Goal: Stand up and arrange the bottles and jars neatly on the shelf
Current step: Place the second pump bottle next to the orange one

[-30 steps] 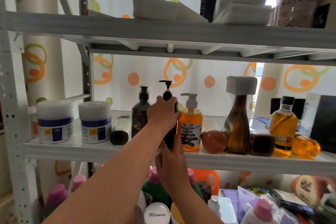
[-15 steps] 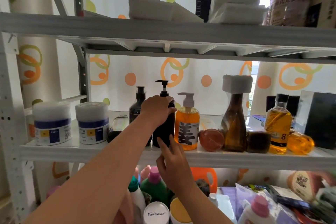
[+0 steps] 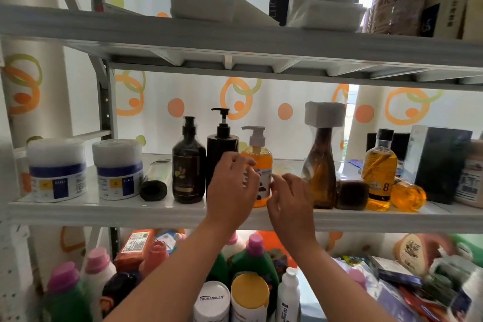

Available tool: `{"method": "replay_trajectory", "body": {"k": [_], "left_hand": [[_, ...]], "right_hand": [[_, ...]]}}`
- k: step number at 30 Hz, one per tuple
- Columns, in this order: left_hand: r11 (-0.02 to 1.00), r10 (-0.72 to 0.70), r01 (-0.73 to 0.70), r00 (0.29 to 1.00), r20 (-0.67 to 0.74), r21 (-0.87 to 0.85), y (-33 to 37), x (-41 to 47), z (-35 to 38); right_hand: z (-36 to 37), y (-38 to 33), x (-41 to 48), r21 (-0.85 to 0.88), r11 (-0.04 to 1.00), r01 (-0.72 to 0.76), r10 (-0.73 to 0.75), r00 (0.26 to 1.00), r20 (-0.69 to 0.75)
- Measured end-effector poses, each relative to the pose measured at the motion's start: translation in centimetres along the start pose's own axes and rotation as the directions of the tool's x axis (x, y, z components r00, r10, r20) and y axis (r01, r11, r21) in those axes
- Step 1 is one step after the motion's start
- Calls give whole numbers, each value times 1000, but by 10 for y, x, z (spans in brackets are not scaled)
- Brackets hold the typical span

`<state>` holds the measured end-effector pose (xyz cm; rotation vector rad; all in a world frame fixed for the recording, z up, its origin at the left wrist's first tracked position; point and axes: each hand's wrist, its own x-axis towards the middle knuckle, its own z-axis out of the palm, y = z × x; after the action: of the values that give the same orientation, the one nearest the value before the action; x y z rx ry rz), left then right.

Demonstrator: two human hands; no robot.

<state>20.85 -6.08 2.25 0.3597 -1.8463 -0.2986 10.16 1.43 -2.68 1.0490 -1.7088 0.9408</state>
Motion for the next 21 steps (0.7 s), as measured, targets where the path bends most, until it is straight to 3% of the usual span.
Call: {"method": "replay_trajectory", "body": {"k": [5,9,13,21], "left_hand": [[998,42,-34,987,156,-53,24,-14,18],[1000,11,-4,959,282,-23,36,-14,34],[998,-56,59,930,363,4,41,-18,53],[972,-219,235,915,339,-7,47,-24,69]], "right_hand": [[-2,16,8,-236,970,-55,102,976,193],[-5,22,11,-305,952,6,72,967,244],[-5,30,11,-292,956,29,53,962,270],[4,38,8,-161,987,0,38,971,235]]}}
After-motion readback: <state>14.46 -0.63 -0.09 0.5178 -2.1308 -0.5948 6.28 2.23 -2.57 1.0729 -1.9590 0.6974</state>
